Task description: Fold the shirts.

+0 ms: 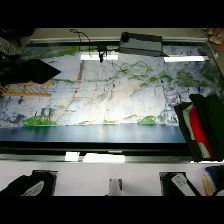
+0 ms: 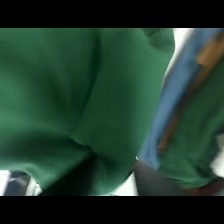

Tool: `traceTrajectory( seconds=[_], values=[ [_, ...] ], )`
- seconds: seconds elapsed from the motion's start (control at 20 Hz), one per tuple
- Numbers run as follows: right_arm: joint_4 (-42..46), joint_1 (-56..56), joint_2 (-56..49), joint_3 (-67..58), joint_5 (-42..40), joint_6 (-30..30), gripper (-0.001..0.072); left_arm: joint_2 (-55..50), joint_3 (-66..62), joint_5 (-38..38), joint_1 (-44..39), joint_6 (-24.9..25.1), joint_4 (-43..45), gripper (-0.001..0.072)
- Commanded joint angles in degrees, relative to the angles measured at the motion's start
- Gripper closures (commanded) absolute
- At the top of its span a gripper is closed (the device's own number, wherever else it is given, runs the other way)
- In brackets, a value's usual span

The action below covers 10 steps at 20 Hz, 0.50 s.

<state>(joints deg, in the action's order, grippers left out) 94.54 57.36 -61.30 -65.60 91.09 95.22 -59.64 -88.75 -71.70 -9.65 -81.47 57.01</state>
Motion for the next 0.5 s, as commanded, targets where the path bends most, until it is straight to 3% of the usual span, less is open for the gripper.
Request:
traceTrajectory(
  seconds=[0.0,0.2,0.35,0.45],
  values=[
    [1.77,-0.07,0.63,2.27,-4.26,-0.33,0.0067,-0.07,0.02,0.04,-0.02,-0.02,0.0,0.0671],
    [-0.9,-0.09,0.63,-7.63,-11.34,-5.14,0.0048,-0.09,-0.07,4.04,-0.02,0.0,0.0,0.0673],
    [-12.0,-3.02,0.61,-20.55,-23.63,-9.16,0.0071,-0.74,-0.39,11.91,-0.02,4.04,0.39,0.0675],
    [-12.66,-12.22,0.57,-26.29,-30.03,-9.84,0.0125,-4.48,-4.09,9.97,-0.92,2.43,9.9,0.0675]
  ],
)
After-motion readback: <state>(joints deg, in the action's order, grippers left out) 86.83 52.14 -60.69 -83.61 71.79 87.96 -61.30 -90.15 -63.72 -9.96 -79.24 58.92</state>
